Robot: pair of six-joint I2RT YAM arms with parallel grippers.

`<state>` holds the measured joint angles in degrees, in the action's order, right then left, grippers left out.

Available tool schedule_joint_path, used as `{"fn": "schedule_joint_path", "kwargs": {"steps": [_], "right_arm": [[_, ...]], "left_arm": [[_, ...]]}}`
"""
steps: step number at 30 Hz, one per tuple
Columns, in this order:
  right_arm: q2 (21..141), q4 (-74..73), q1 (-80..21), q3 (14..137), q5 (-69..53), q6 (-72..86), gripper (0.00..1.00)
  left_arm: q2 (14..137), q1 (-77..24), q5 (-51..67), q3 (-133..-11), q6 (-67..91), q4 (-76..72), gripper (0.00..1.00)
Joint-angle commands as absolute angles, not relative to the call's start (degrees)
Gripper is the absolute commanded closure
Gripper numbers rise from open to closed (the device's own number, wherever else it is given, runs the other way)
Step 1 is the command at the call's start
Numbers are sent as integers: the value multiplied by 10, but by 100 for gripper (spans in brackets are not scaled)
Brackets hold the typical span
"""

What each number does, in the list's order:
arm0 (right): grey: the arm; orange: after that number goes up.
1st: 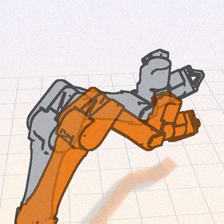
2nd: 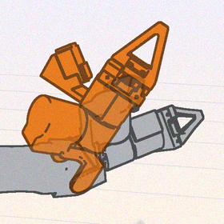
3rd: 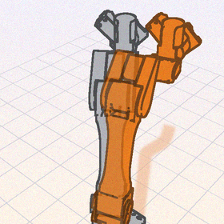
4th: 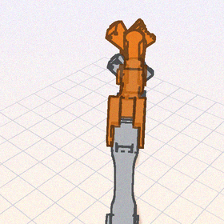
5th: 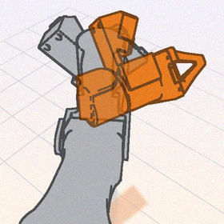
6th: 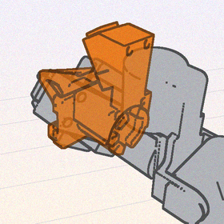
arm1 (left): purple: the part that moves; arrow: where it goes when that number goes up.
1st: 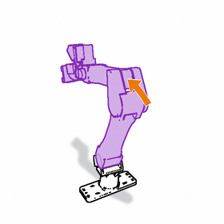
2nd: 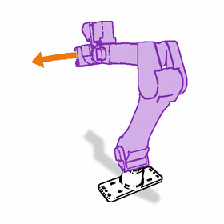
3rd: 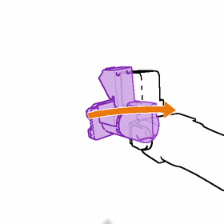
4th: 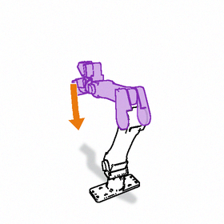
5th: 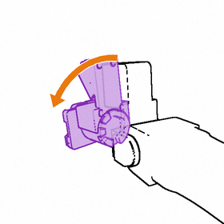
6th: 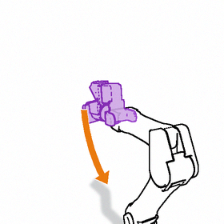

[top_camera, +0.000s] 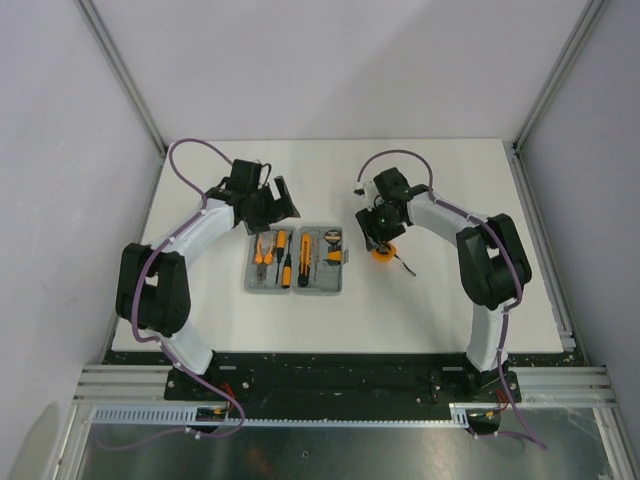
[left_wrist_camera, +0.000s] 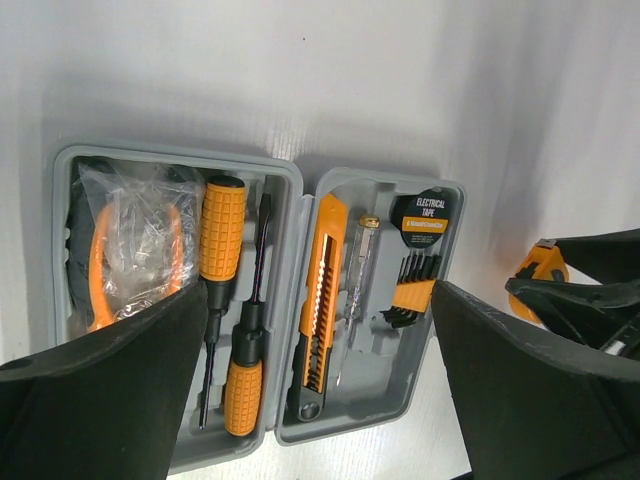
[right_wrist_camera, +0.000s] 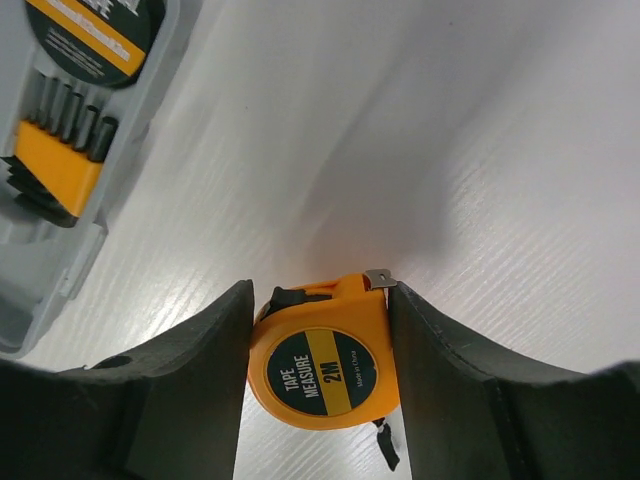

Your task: Pack the tool kit

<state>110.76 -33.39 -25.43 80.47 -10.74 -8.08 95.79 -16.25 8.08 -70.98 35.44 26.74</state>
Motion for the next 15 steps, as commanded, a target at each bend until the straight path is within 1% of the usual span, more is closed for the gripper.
{"fn": "schedule_joint_path", "kwargs": {"steps": [1,8,11,13,15], "right_arm": [[1129,-356,-266,807,-90,-114,48],[1153,-346,-287,790,-81,-121,46],[1151,-338,-293,783,-78,-113,36],[1131,-328,-293,782,-81,-97,27],[1104,-314,-290,782,-90,-71,21]], "left_arm": [[952,-158,90,-712,347,262,3],[956,-159,93,-714,348,262,3],[955,-158,93,-714,347,261,3],[955,-157,93,-715,347,262,3],[953,-156,92,-715,346,262,3]]}}
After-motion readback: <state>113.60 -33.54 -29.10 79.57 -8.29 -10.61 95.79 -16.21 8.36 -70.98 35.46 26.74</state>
